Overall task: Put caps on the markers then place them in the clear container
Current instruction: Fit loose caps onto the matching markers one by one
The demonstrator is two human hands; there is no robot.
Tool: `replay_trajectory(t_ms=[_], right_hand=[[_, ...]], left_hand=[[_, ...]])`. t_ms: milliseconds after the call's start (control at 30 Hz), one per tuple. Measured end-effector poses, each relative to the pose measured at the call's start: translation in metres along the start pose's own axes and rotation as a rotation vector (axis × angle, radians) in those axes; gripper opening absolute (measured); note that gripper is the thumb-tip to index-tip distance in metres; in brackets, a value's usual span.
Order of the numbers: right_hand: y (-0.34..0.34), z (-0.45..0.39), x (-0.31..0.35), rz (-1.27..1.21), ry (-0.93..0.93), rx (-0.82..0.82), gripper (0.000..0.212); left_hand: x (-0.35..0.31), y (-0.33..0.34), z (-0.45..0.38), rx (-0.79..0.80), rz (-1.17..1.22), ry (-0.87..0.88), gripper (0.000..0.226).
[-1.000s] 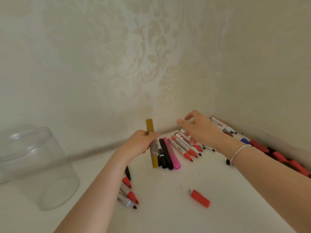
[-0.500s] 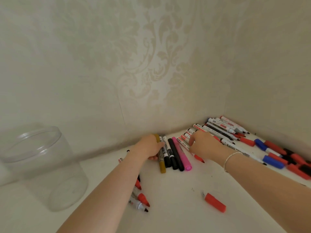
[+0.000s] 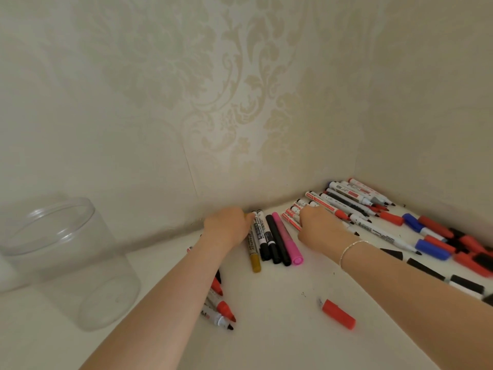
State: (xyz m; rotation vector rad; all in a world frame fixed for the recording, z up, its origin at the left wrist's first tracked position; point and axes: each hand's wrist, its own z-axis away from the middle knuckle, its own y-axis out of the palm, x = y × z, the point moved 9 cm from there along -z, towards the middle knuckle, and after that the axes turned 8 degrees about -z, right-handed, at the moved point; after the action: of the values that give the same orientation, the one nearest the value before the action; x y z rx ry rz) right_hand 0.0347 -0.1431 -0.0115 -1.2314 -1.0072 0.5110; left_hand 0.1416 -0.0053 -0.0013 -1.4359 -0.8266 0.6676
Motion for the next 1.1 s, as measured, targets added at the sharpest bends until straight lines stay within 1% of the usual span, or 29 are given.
replay_trajectory(t_ms=[67, 100, 133, 167, 233, 267, 333, 400, 433, 500, 567, 600, 667, 733, 767, 833, 900, 933, 967, 1033, 1100], right_hand=[[-0.001, 0.000, -0.002, -0.045, 0.005, 0.012, 0.034], [-0.005, 0.001, -0.003, -0.089, 0.004, 0.008, 0.035], [-0.012, 0.001, -0.006, -0.147, 0.006, 0.002, 0.036], [-0.023, 0.003, -0.010, -0.209, 0.012, -0.011, 0.036], [-0.048, 0.005, -0.023, -0.355, 0.053, -0.023, 0.031], [-0.059, 0.006, -0.033, -0.448, 0.095, -0.030, 0.026], [-0.075, 0.010, -0.051, -0.691, 0.162, -0.049, 0.018], [-0.076, 0.015, -0.061, -0.966, 0.200, -0.023, 0.012], [-0.076, 0.018, -0.062, -1.074, 0.210, -0.011, 0.011], [-0.073, 0.024, -0.062, -1.227, 0.215, 0.007, 0.013], [-0.072, 0.030, -0.059, -1.340, 0.219, 0.009, 0.015], [-0.073, 0.033, -0.060, -1.398, 0.224, -0.003, 0.018], [-0.082, 0.038, -0.061, -1.556, 0.223, -0.069, 0.023], [-0.093, 0.041, -0.065, -1.752, 0.206, -0.153, 0.024], [-0.098, 0.042, -0.066, -1.843, 0.191, -0.181, 0.024], [-0.106, 0.045, -0.064, -1.952, 0.148, -0.193, 0.023], [-0.110, 0.049, -0.056, -1.964, 0.087, -0.161, 0.022], [-0.111, 0.051, -0.051, -1.953, 0.047, -0.139, 0.021], [-0.112, 0.053, -0.046, -1.937, 0.002, -0.117, 0.020], [-0.113, 0.055, -0.037, -1.903, -0.089, -0.093, 0.018], [-0.116, 0.056, -0.033, -1.851, -0.143, -0.113, 0.018]], left_hand=[[-0.010, -0.019, 0.006, -0.085, 0.025, 0.037, 0.047], [-0.018, -0.027, 0.010, -0.104, 0.078, 0.080, 0.043], [-0.028, -0.034, 0.016, -0.087, 0.154, 0.144, 0.039], [-0.040, -0.038, 0.024, -0.035, 0.258, 0.225, 0.034], [-0.069, -0.041, 0.052, 0.152, 0.472, 0.424, 0.017], [-0.085, -0.040, 0.070, 0.249, 0.493, 0.530, 0.009], [-0.112, -0.029, 0.102, 0.388, 0.379, 0.703, 0.026], [-0.131, -0.012, 0.118, 0.443, 0.245, 0.782, 0.039], [-0.139, -0.004, 0.121, 0.445, 0.194, 0.806, 0.040], [-0.153, 0.001, 0.122, 0.411, 0.158, 0.836, 0.033], [-0.156, -0.002, 0.114, 0.358, 0.246, 0.800, 0.025], [-0.155, -0.007, 0.106, 0.325, 0.344, 0.759, 0.022], [-0.149, -0.022, 0.089, 0.260, 0.632, 0.655, 0.018], [-0.137, -0.038, 0.073, 0.194, 0.913, 0.516, 0.019], [-0.130, -0.042, 0.067, 0.195, 1.060, 0.423, 0.019], [-0.121, -0.040, 0.060, 0.294, 1.435, 0.235, 0.023], [-0.117, -0.038, 0.059, 0.398, 1.806, 0.088, 0.021], [-0.116, -0.037, 0.058, 0.421, 1.939, 0.023, 0.016], [-0.114, -0.035, 0.058, 0.436, 2.034, -0.036, 0.012], [-0.113, -0.033, 0.060, 0.453, 2.145, -0.116, 0.015], [-0.114, -0.035, 0.062, 0.467, 2.203, -0.132, 0.021]])
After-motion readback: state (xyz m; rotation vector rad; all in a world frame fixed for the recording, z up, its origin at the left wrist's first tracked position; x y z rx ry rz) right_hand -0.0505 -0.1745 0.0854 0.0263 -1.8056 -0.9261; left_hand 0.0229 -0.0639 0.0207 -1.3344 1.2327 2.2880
